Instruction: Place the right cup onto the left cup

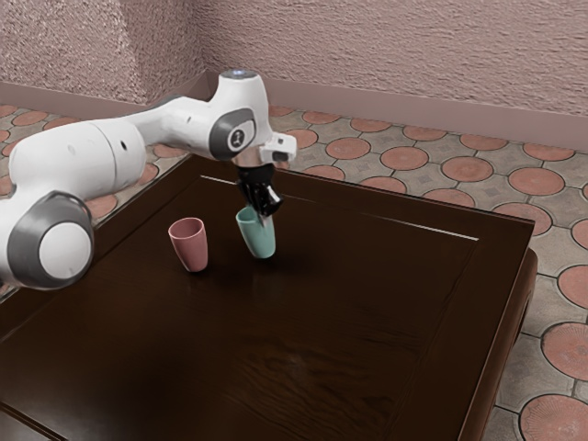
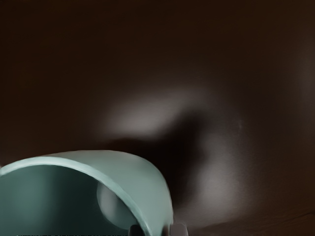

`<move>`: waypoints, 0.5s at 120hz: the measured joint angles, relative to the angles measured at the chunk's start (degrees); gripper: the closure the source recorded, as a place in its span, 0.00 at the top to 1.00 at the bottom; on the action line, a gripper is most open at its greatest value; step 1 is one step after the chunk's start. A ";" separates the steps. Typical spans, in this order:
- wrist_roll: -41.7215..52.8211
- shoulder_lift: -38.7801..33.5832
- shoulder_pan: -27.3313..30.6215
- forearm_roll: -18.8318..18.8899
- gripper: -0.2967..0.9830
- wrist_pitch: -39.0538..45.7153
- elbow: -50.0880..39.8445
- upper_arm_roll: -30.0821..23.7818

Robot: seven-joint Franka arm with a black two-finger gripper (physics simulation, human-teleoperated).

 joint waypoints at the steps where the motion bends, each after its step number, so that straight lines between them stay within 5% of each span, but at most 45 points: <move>1: 0.01 -0.31 0.00 0.01 0.18 -0.01 -0.10 0.02; 60: 0.05 -21.28 -0.90 -0.60 0.15 1.21 -18.32 4.53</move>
